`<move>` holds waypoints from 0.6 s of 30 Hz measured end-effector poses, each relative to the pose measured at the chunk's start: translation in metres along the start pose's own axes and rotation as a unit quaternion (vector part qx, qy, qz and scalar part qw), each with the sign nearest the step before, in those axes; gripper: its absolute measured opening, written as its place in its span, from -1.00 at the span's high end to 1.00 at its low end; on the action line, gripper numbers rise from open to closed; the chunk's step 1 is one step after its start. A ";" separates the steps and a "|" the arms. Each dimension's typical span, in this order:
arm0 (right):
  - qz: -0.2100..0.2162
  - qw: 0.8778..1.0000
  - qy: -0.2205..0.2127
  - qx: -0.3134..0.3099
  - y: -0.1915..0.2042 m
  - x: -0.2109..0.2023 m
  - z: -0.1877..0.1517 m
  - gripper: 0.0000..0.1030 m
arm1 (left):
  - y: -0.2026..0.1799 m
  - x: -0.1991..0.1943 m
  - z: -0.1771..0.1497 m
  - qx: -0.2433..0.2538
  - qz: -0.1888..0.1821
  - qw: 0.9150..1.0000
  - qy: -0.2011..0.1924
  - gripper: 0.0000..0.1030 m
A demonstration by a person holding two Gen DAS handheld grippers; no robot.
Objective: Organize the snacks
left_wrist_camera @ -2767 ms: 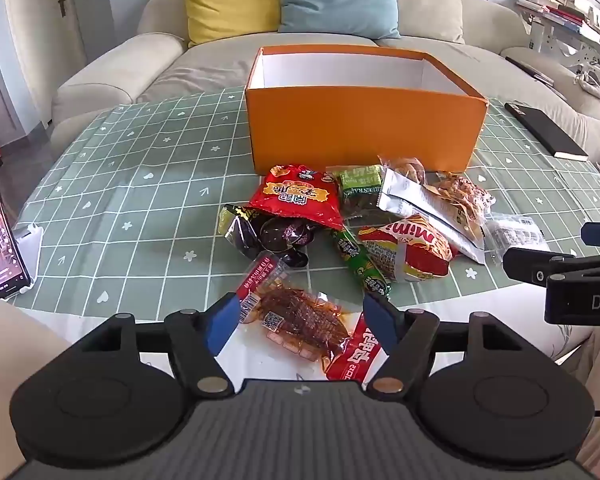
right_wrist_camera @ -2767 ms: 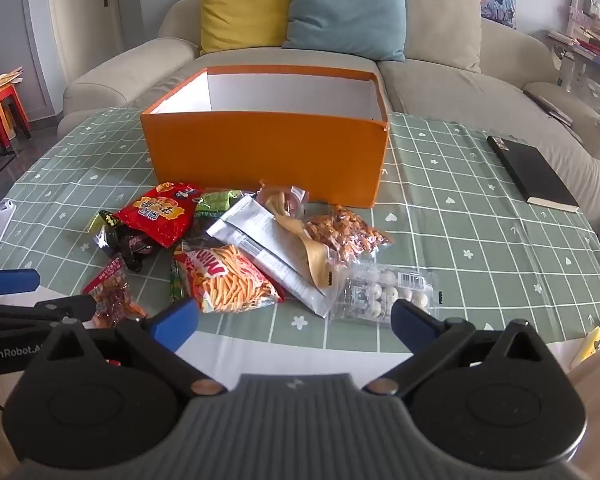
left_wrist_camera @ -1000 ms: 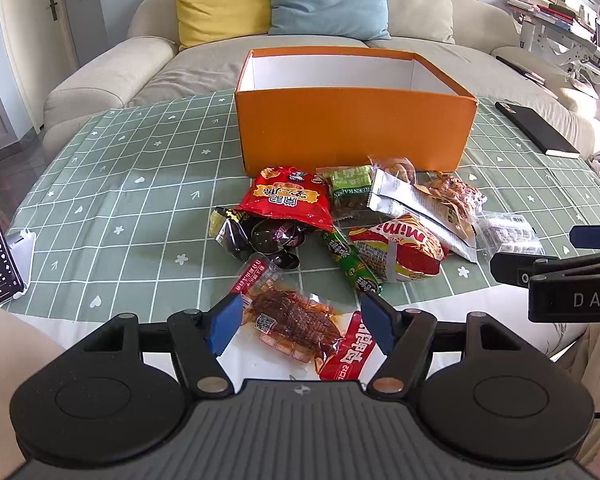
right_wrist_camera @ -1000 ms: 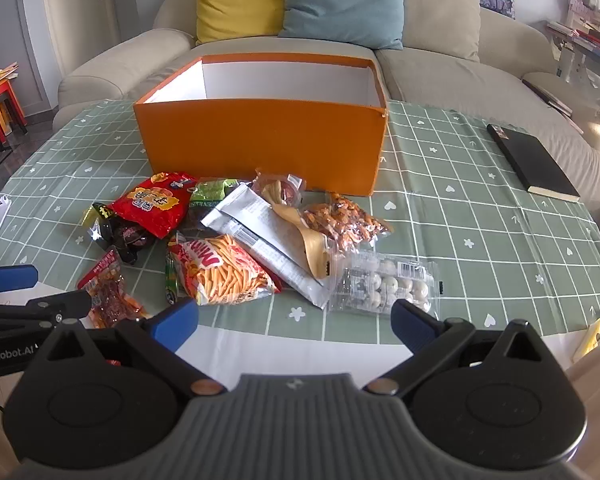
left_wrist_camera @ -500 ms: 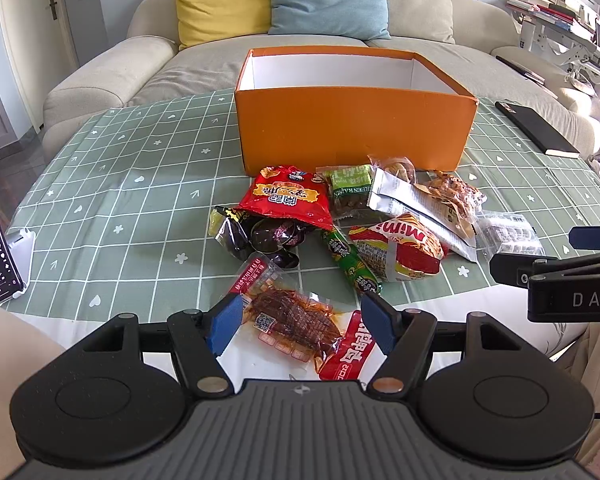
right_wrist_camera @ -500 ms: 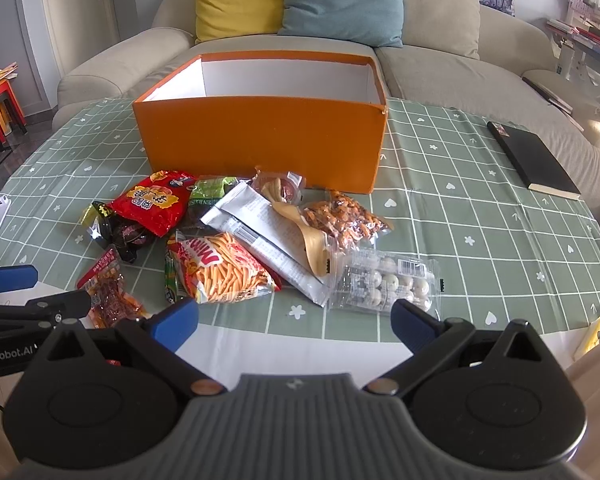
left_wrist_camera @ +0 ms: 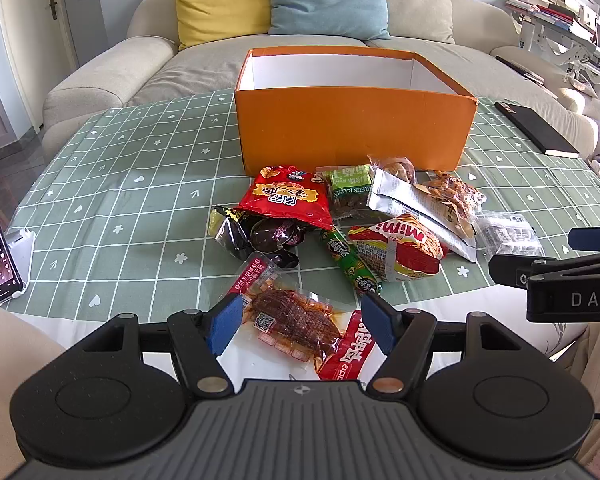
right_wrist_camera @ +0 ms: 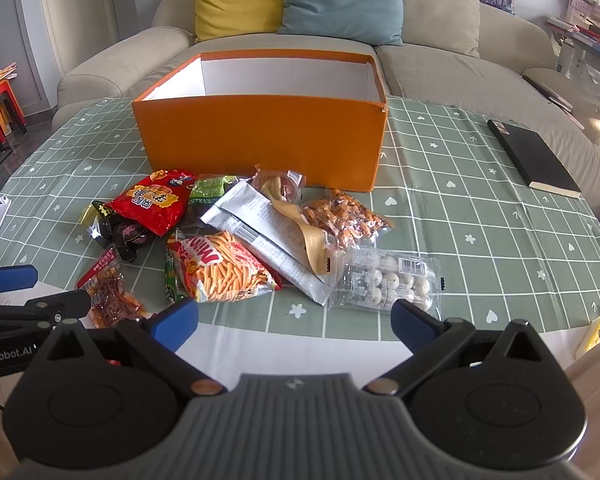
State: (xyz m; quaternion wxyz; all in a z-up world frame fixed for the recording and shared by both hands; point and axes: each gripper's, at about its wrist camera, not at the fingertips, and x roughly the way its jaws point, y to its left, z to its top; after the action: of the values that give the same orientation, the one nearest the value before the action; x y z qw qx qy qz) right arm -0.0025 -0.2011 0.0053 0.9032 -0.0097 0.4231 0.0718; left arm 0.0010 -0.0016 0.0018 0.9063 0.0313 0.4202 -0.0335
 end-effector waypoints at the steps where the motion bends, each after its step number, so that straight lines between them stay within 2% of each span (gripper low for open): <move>1: 0.001 1.000 -0.001 0.000 0.000 0.000 0.000 -0.93 | 0.000 0.000 0.000 0.000 0.000 1.000 0.000 -0.55; 15: 0.005 1.000 0.005 0.001 0.001 0.002 0.000 -0.93 | -0.001 0.000 -0.002 -0.004 -0.006 1.000 0.002 -0.54; 18: 0.011 1.000 0.006 -0.002 0.001 0.003 0.000 -0.92 | 0.003 0.002 -0.003 -0.017 -0.022 1.000 0.008 -0.32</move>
State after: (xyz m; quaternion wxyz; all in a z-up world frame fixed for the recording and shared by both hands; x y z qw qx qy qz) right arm -0.0008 -0.1993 0.0031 0.8997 -0.0079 0.4286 0.0824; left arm 0.0002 0.0015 -0.0017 0.9024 0.0068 0.4284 -0.0463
